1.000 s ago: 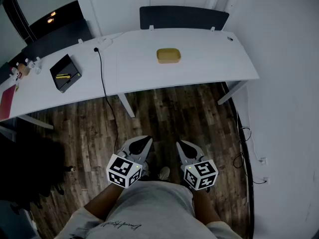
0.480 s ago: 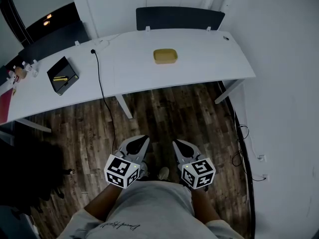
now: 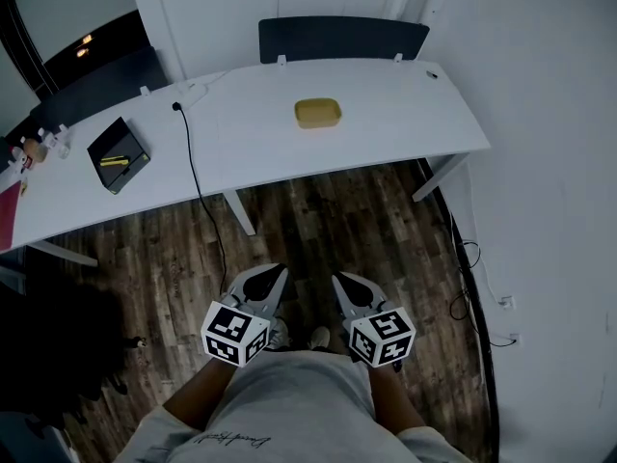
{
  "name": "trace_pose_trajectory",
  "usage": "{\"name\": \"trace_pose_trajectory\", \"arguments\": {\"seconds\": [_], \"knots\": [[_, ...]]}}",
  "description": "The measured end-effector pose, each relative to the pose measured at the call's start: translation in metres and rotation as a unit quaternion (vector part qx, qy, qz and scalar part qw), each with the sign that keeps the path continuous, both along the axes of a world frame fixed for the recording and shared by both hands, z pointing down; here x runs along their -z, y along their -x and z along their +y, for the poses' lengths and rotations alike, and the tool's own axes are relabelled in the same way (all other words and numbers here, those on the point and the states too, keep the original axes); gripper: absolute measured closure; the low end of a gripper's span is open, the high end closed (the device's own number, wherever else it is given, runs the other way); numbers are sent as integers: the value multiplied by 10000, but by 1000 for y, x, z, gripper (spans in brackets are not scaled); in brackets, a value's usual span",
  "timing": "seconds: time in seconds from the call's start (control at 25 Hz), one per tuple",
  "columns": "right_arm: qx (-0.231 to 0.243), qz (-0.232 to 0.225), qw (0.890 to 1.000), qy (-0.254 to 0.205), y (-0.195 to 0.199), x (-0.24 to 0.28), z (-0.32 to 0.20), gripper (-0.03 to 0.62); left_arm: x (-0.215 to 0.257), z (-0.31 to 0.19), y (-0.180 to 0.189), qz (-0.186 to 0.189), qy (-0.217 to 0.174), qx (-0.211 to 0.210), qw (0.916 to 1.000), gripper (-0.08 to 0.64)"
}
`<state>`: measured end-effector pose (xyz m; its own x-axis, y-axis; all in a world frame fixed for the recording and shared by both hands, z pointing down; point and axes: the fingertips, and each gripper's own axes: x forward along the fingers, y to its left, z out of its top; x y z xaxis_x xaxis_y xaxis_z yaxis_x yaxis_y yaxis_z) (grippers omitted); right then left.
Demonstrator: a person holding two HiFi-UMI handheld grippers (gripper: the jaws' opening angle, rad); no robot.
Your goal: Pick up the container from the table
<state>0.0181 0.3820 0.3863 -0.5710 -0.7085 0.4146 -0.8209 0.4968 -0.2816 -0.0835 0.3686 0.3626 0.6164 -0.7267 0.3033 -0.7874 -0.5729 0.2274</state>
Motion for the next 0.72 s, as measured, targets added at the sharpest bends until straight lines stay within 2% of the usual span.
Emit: {"name": "trace_pose_trajectory", "arguments": {"seconds": [0.72], "knots": [[-189,32,9998,-17,34,0,-18,577,-4,-21,34,-48,22,-255,9997,558]]}}
